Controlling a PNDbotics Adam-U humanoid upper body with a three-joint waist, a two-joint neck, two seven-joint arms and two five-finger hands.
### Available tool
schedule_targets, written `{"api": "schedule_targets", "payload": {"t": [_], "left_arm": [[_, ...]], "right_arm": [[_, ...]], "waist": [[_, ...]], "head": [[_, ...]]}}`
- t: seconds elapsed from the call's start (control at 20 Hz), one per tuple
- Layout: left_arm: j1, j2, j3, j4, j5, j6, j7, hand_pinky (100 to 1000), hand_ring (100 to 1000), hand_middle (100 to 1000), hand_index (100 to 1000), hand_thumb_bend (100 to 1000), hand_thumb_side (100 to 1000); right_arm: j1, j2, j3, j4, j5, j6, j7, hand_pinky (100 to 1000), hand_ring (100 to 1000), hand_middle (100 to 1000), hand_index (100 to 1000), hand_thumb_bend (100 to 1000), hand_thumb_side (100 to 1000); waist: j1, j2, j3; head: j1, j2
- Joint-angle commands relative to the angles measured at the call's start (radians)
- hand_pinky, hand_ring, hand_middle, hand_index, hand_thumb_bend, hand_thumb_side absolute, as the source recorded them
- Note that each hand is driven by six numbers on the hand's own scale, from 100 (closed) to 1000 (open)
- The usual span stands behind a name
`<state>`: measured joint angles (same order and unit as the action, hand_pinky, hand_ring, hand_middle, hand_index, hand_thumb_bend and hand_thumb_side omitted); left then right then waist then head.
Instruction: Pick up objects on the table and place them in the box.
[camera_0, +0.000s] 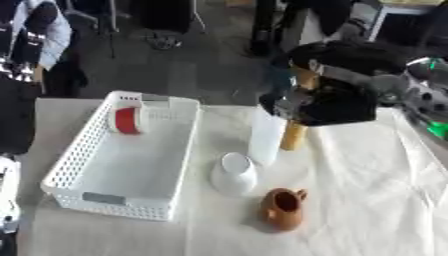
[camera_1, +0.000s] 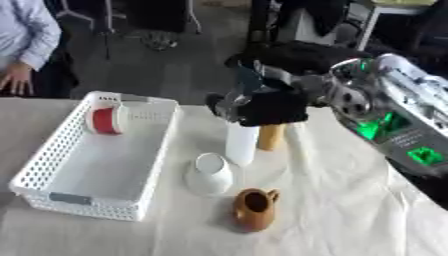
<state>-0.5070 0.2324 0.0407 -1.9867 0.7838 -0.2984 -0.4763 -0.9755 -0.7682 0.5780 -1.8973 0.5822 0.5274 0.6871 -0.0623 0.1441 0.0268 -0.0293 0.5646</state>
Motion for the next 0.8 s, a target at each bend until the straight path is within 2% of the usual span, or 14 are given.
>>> {"api": "schedule_targets", "payload": {"t": [0.05,0.25,0.35,0.55,0.8], "left_arm": [[-0.01,0.01,-0.001,-0.013,-0.001,0.001,-0.009,928,903,831,886,100,857],[-0.011,0.009,-0.002,-0.013,-0.002,0.003,-0.016,927,902,828,884,100,854],[-0.011,0.009,-0.001,-0.013,-0.003,0.004,-0.018,926,900,824,880,100,852],[-0.011,0.008,-0.001,-0.013,-0.004,0.007,-0.022,922,897,818,875,100,852],[-0.012,0.007,0.0,-0.013,-0.007,0.008,-0.025,921,892,814,872,100,853]], "right_arm": [[-0.009,0.007,0.007,0.02,-0.036,0.049,0.022,916,988,943,1000,361,1000],[0.004,0.023,0.026,0.035,-0.069,0.031,0.031,929,993,951,1000,428,1000],[0.021,0.024,0.037,0.04,-0.082,0.004,0.046,932,995,957,1000,462,1000],[0.049,0.022,0.042,0.046,-0.068,-0.056,0.055,936,996,964,1000,477,1000],[0.11,0.024,0.039,0.061,-0.024,-0.117,0.021,932,994,966,1000,471,1000]], "waist": [[0.006,-0.01,0.001],[0.007,-0.008,0.001],[0.007,-0.006,0.003],[0.007,-0.005,0.005],[0.009,-0.002,0.007]], "head": [[-0.004,-0.008],[-0.005,-0.006],[-0.004,-0.006],[-0.004,-0.007],[-0.004,-0.008]]}}
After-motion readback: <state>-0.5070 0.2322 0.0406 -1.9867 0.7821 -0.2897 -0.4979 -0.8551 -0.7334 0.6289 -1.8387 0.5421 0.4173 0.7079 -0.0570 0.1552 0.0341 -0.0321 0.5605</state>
